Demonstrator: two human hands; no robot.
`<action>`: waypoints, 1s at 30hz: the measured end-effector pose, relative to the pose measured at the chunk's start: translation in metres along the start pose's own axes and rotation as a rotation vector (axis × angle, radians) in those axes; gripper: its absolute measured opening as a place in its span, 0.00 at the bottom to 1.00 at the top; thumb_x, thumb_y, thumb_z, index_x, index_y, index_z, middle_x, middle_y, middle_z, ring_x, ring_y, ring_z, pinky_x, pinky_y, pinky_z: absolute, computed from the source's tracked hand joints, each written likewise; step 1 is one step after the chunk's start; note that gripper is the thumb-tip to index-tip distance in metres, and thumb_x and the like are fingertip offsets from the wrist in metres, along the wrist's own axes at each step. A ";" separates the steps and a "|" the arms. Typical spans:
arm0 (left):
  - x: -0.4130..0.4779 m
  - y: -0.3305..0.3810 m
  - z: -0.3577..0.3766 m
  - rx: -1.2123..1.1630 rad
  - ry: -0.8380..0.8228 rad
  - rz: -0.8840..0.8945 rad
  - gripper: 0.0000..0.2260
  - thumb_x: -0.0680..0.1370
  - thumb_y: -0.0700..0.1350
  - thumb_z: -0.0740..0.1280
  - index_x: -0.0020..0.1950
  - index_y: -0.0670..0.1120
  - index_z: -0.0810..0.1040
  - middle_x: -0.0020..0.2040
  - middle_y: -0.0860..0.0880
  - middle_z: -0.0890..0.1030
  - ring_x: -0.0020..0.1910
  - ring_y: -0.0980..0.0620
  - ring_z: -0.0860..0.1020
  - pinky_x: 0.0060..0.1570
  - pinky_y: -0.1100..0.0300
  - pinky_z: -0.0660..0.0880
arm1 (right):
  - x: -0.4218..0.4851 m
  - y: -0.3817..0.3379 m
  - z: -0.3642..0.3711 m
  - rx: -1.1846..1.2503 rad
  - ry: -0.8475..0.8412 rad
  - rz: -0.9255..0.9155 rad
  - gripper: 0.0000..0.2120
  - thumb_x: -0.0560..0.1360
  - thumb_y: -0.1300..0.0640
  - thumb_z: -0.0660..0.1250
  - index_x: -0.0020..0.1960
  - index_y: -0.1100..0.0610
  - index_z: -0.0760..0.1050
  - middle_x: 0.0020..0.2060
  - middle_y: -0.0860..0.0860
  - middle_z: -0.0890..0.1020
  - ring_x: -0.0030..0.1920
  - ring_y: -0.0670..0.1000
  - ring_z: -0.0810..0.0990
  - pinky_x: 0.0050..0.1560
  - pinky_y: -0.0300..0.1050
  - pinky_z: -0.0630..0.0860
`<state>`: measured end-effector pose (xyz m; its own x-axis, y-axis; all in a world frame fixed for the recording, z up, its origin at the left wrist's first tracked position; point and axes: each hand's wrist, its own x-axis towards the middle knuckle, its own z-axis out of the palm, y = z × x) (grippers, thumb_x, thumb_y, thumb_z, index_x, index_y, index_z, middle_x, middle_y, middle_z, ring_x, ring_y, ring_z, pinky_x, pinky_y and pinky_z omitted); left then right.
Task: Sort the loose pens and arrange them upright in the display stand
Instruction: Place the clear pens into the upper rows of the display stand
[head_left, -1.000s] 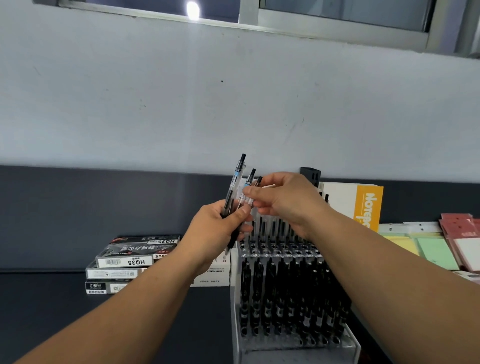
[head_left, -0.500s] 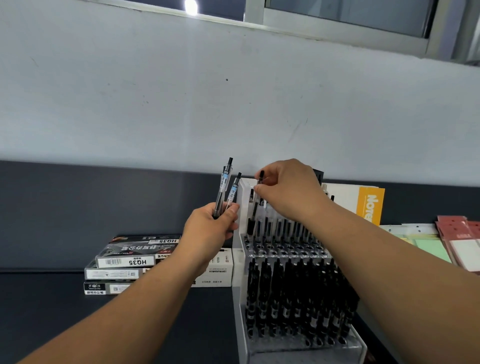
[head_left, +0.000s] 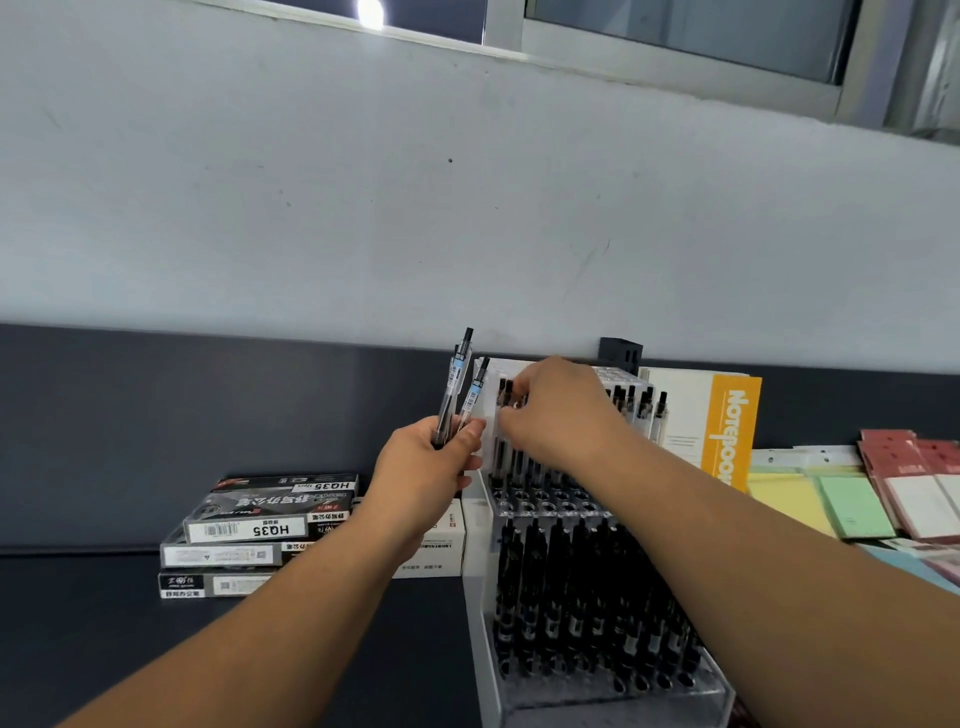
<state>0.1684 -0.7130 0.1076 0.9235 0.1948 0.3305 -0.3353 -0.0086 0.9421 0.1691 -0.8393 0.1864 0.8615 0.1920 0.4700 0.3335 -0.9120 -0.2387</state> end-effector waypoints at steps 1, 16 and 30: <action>0.000 -0.001 -0.001 -0.002 0.003 -0.003 0.06 0.78 0.48 0.67 0.49 0.46 0.81 0.42 0.48 0.83 0.41 0.55 0.81 0.47 0.56 0.81 | 0.001 0.000 0.001 -0.027 0.004 -0.003 0.08 0.73 0.58 0.65 0.47 0.60 0.81 0.40 0.54 0.83 0.42 0.54 0.81 0.44 0.46 0.79; -0.015 0.015 0.006 0.101 -0.062 0.065 0.17 0.78 0.57 0.63 0.46 0.43 0.80 0.33 0.46 0.73 0.27 0.51 0.66 0.29 0.58 0.65 | -0.016 0.018 -0.001 0.567 0.067 0.050 0.08 0.79 0.50 0.63 0.53 0.51 0.79 0.36 0.50 0.84 0.32 0.45 0.82 0.41 0.45 0.81; -0.027 0.039 0.069 0.067 -0.009 0.128 0.09 0.81 0.51 0.60 0.51 0.54 0.80 0.46 0.52 0.82 0.48 0.54 0.80 0.49 0.58 0.77 | -0.028 0.087 -0.054 1.147 0.029 0.168 0.11 0.73 0.59 0.73 0.52 0.64 0.79 0.36 0.53 0.82 0.33 0.46 0.80 0.35 0.37 0.78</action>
<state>0.1435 -0.7863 0.1390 0.8755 0.1791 0.4488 -0.4380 -0.0980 0.8936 0.1534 -0.9438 0.1984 0.9236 0.0780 0.3754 0.3801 -0.0580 -0.9231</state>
